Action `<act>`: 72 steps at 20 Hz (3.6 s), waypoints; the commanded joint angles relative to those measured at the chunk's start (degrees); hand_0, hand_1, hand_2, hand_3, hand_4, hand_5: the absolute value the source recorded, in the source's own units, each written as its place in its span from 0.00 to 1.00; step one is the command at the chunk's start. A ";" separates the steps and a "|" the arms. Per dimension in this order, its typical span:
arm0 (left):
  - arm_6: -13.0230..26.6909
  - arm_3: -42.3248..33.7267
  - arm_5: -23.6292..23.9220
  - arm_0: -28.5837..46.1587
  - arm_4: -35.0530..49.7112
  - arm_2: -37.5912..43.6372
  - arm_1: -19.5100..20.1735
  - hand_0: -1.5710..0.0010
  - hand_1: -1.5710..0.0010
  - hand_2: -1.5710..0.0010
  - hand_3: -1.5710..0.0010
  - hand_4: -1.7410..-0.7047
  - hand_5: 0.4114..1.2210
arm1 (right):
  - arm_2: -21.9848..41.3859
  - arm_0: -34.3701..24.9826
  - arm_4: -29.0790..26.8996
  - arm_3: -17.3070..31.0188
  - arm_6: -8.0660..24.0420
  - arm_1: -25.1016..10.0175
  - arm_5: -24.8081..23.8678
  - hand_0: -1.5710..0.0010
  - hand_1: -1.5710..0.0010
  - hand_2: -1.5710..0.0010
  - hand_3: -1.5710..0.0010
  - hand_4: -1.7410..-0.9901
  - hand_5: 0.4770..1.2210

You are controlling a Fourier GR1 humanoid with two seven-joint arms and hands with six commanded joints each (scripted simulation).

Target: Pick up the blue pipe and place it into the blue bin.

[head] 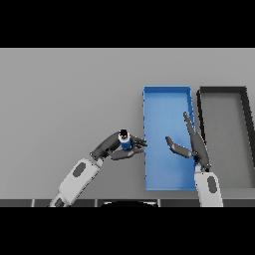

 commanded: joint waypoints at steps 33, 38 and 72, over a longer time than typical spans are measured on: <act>2.83 -1.88 -6.71 2.04 -6.52 4.36 -4.40 0.00 0.00 0.00 0.00 0.26 1.00 | 13.35 -27.06 -26.71 -14.55 23.65 -8.67 27.37 1.00 1.00 1.00 1.00 0.71 0.05; 3.00 -0.95 -9.09 1.67 -5.78 5.15 -6.22 0.00 0.00 0.00 0.00 0.26 1.00 | 16.18 -31.92 -26.92 -10.30 25.66 -4.61 28.90 1.00 1.00 1.00 1.00 0.72 0.05; 5.44 -0.22 -15.07 2.15 -11.66 8.48 -6.13 0.87 0.88 0.89 0.91 0.68 0.54 | 14.96 -31.51 -24.78 -7.78 27.07 9.27 30.30 0.00 0.00 0.00 0.00 0.32 1.00</act>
